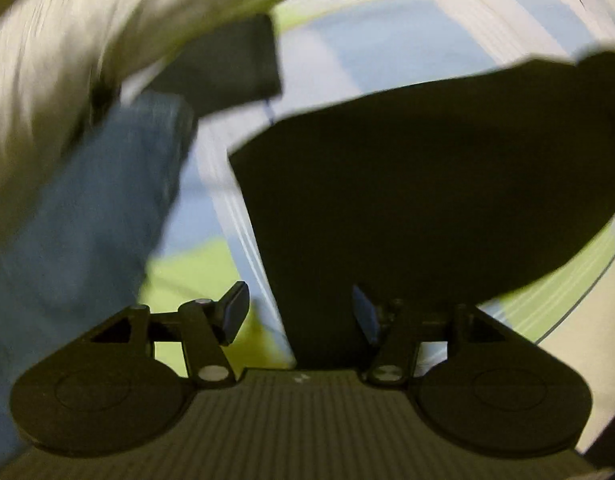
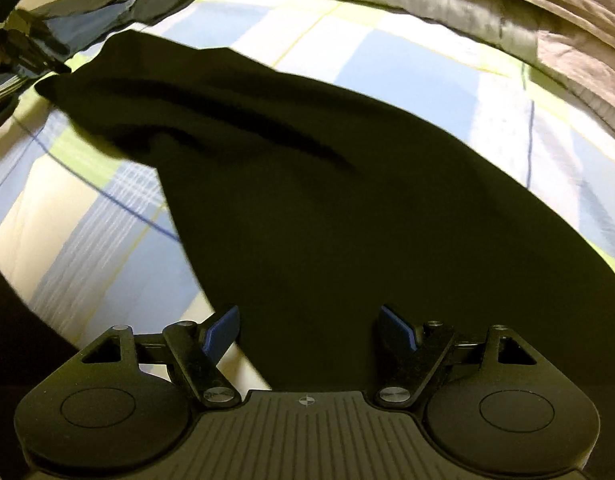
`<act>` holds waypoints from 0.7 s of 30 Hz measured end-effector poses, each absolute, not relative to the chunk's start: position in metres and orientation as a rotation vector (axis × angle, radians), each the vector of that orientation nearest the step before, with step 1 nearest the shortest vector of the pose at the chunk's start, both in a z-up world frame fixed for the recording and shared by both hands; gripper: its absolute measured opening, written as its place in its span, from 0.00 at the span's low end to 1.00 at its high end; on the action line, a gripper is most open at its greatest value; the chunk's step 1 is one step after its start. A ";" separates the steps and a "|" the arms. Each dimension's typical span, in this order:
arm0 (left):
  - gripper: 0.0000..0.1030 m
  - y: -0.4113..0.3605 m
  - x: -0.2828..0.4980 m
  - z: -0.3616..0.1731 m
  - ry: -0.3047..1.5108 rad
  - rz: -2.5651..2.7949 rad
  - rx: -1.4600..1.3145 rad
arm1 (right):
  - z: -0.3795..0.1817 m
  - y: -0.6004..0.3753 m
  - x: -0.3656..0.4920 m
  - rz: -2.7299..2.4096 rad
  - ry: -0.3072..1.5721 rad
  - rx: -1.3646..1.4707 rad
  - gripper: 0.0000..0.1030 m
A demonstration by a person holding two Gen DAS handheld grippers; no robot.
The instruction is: Fold clothes
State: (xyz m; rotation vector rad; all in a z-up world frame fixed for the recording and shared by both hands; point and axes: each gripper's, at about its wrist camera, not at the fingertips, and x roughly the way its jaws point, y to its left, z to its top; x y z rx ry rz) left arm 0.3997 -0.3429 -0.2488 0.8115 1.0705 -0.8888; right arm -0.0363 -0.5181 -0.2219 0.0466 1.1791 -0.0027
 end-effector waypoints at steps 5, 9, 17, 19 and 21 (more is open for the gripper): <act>0.45 -0.336 0.408 -0.256 1.120 -0.891 0.653 | -0.225 -0.512 -0.037 -0.003 1.195 0.033 0.77; 0.38 -0.340 0.411 -0.264 1.110 -0.884 0.655 | -0.225 -0.510 -0.037 -0.013 1.203 0.031 0.77; 0.06 -0.349 0.430 -0.243 0.935 -0.895 0.649 | -0.221 -0.507 -0.032 -0.013 1.193 0.021 0.77; 0.08 -0.355 0.438 -0.243 0.918 -0.896 0.660 | -0.221 -0.507 -0.032 -0.015 1.193 0.015 0.77; 0.17 -0.359 0.438 -0.246 0.899 -0.883 0.696 | -0.220 -0.506 -0.032 -0.014 1.194 0.007 0.77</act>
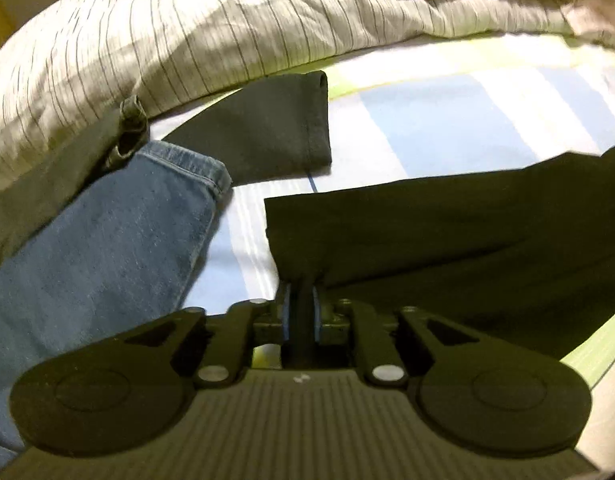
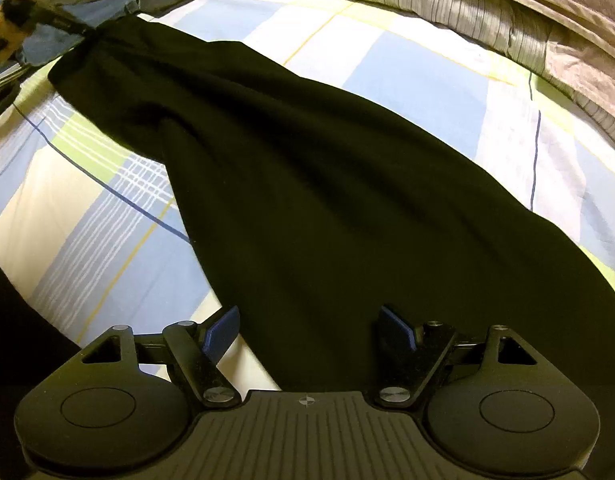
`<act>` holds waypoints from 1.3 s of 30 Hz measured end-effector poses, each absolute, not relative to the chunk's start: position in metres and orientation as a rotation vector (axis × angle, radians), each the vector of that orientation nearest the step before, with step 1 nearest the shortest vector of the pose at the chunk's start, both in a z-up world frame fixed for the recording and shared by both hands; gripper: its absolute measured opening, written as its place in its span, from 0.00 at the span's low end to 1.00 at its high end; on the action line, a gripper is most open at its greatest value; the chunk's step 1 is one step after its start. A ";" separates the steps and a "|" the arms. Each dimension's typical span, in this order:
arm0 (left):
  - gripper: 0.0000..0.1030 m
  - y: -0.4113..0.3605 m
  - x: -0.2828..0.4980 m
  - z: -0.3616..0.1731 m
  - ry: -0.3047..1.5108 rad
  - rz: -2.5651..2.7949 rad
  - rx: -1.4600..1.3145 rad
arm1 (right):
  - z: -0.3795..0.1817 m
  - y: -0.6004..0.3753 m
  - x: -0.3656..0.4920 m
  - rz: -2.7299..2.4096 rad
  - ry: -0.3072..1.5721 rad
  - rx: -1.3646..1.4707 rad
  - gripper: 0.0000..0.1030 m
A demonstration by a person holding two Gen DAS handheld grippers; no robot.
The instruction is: Fold clothes
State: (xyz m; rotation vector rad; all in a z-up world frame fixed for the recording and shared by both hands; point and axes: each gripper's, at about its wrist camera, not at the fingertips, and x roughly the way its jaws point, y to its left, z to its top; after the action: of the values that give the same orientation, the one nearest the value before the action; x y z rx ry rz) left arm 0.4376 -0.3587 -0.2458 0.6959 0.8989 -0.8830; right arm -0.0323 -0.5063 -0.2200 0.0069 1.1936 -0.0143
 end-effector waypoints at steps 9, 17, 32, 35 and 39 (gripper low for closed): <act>0.36 -0.300 0.342 -0.247 0.541 -1.039 1.126 | -0.224 -0.497 -0.046 0.000 1.214 -0.016 0.77; 0.33 -0.285 0.296 -0.320 0.270 -1.105 1.564 | -0.238 -0.481 -0.056 -0.015 1.265 -0.187 0.77; 0.01 -0.274 0.323 -0.281 0.274 -1.019 1.624 | -0.251 -0.485 -0.114 -0.063 1.333 -0.423 0.77; 0.06 -0.264 0.314 -0.291 0.317 -1.032 1.673 | -0.247 -0.491 -0.120 -0.098 1.339 -0.356 0.77; 0.08 -0.250 0.304 -0.285 0.412 -1.020 1.652 | -0.236 -0.509 -0.138 -0.194 1.345 -0.180 0.77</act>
State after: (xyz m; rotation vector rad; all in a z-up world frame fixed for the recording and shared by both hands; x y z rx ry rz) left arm 0.3044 -0.2495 -0.2854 1.6524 0.4115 -1.0197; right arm -0.1380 -0.5093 -0.2361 -0.1802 1.3447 -0.1941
